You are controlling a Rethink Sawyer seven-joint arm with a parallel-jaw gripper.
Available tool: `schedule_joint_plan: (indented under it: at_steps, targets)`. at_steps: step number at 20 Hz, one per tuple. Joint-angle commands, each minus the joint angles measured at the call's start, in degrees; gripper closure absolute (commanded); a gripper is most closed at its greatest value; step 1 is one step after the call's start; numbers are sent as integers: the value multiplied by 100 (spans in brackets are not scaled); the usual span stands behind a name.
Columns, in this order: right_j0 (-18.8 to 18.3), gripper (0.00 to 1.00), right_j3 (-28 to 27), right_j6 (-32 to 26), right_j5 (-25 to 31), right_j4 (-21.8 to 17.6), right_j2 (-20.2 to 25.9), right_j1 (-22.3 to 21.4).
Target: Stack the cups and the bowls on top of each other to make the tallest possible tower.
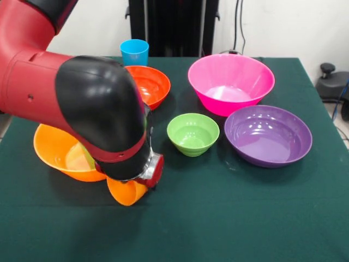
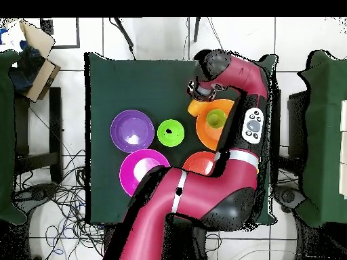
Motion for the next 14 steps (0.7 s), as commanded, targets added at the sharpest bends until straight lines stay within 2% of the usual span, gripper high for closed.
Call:
schedule_joint_plan:
  at_steps: [1, 5, 9, 14]
  targets:
    - [-109, 0, 208, -1279, 927, -61, 775, 425]
    - [-94, 0, 106, -1242, 1101, -120, 755, 434]
    - [-72, 0, 242, -1173, 1094, -140, 732, 351]
    - [-1, 0, 479, -1137, 711, -276, 658, 302]
